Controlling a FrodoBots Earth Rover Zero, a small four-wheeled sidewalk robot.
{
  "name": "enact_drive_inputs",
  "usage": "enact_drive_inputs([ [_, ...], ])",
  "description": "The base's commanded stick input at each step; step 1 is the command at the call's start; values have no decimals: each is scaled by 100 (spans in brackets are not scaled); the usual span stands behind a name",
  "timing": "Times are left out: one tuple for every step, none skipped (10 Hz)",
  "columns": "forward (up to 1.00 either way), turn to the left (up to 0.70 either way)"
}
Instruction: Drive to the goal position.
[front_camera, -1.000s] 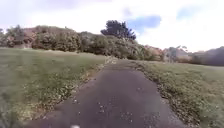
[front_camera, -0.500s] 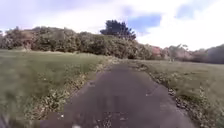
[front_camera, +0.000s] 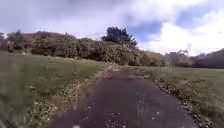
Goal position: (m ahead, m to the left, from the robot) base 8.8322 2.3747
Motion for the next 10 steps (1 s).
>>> enact_drive_inputs([
  [85, 0],
  [85, 0],
  [85, 0],
  [85, 0],
  [85, 0],
  [85, 0],
  [85, 0],
  [85, 0],
  [85, 0],
  [85, -15],
])
